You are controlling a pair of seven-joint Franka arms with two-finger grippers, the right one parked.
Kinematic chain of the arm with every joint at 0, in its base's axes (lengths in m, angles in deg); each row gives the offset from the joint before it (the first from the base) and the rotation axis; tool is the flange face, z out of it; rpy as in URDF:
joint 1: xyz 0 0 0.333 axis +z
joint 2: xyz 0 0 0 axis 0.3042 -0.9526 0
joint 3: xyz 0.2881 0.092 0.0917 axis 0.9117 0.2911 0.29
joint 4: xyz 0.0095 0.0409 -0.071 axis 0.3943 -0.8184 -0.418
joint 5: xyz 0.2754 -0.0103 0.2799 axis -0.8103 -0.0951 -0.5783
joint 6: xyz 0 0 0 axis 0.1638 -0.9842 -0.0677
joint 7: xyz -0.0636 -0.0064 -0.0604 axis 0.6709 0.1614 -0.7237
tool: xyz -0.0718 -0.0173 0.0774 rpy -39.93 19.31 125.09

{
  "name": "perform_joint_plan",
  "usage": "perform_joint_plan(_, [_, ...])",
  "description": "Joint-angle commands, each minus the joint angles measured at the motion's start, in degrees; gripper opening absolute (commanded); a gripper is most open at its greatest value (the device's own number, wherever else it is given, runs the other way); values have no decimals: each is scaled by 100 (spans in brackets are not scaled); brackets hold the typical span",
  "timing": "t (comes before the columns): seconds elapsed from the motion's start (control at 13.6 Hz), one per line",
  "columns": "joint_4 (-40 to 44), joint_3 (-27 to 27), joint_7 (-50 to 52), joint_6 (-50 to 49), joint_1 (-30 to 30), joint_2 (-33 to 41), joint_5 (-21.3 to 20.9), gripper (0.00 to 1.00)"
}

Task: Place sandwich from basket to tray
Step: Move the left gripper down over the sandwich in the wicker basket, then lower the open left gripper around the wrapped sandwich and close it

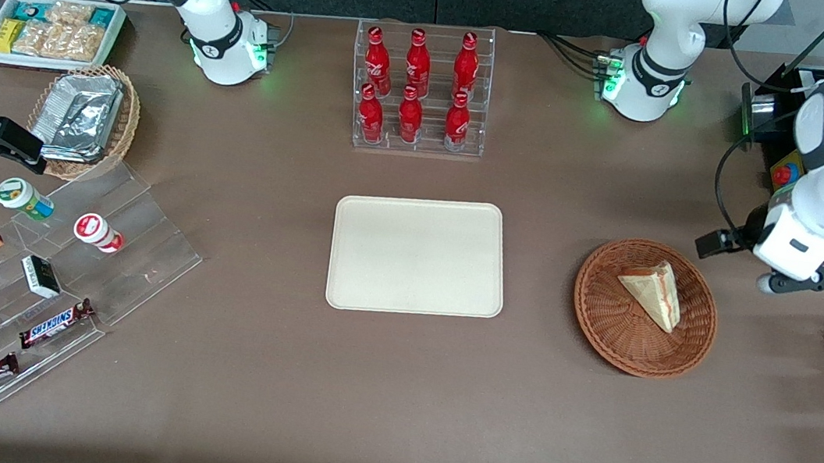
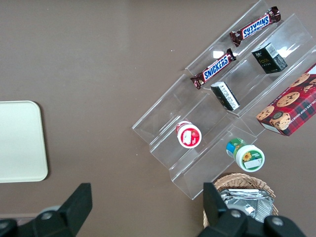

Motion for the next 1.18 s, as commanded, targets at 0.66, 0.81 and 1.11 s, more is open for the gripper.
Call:
perform_joint_plan(0.66, [-1058,-60,2681,2049,-159,-810,-87,100])
perform_joint_plan(0.81, [-1093,-69,2761,2235,-177,-942,-87,100])
perform_joint_plan(1.11, [-1111,-69,2937,2464,-204,-1171,-78,100])
